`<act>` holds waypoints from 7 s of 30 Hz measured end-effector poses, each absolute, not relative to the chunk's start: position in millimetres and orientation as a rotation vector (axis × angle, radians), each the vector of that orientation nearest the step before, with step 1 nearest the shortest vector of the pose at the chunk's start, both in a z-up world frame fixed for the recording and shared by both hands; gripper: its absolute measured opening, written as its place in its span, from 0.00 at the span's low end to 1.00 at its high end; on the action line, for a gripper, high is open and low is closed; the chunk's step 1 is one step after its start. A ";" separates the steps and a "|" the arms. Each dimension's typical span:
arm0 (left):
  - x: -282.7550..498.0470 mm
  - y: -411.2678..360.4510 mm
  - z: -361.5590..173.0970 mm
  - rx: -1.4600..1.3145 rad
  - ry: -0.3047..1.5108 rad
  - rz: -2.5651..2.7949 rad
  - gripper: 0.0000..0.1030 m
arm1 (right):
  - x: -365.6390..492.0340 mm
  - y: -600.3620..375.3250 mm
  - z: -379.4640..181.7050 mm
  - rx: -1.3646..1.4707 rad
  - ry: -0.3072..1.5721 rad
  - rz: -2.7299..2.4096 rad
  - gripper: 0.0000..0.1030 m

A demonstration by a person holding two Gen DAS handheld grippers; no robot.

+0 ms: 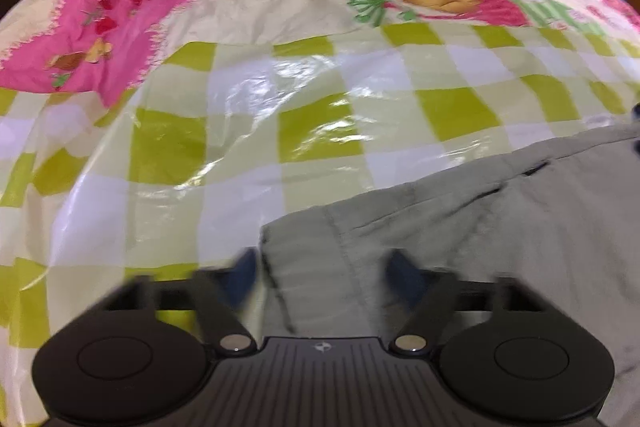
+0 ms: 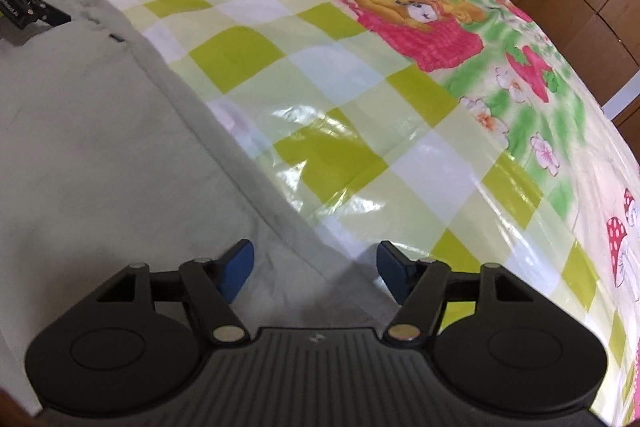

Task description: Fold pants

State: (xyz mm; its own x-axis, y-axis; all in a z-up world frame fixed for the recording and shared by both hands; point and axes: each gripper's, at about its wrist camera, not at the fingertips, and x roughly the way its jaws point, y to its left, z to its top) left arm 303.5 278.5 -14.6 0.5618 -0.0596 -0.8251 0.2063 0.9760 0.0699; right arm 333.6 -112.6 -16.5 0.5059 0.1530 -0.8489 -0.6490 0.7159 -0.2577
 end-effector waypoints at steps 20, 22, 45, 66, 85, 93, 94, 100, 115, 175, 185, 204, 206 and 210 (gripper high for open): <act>184.4 289.0 74.3 0.103 0.699 -0.202 0.29 | 236.0 -119.4 87.7 -0.484 0.739 0.518 0.01; 144.4 293.0 78.9 0.080 0.664 -0.220 0.29 | 204.3 -128.0 103.4 -0.457 0.707 0.524 0.01; -19.7 303.1 31.8 0.131 0.724 -0.030 0.47 | 25.6 -103.8 0.2 -0.590 0.949 0.645 0.06; -27.0 246.5 -8.5 0.500 0.795 -0.288 0.57 | 31.1 96.2 -18.4 -0.703 0.684 0.985 0.33; -7.8 148.4 47.8 0.301 0.671 -0.492 0.58 | 91.9 -104.0 20.0 -0.250 0.834 0.324 0.34; 21.8 38.6 27.9 0.278 0.682 -0.705 0.59 | 170.8 -201.1 -0.5 0.087 0.884 0.068 0.34; 22.4 31.1 25.1 0.281 0.681 -0.714 0.59 | 177.9 -209.1 -5.8 0.127 0.895 0.054 0.34; 41.4 6.3 12.6 0.251 0.709 -0.729 0.59 | 192.9 -240.2 -23.1 0.228 0.906 -0.006 0.34; 53.8 -23.7 -5.8 0.252 0.743 -0.751 0.59 | 211.2 -301.9 -38.9 0.727 0.825 -0.058 0.37; 8.8 -111.2 16.3 0.506 0.652 -0.835 0.61 | -6.3 -476.7 4.8 0.984 0.559 -0.218 0.03; -1.0 -149.2 12.6 0.581 0.529 -0.726 0.72 | -8.1 -483.7 43.7 0.976 0.475 -0.092 0.03; -2.7 -135.7 -5.8 0.644 0.652 -0.720 0.27 | -26.2 -484.3 3.8 0.954 0.591 -0.057 0.03; -2.7 -137.1 -4.2 0.652 0.640 -0.724 0.27 | -30.5 -484.3 -24.5 0.988 0.666 -0.108 0.03; 8.5 -135.6 15.2 0.634 0.592 -0.688 0.27 | -24.5 -486.5 -31.9 1.037 0.658 -0.115 0.03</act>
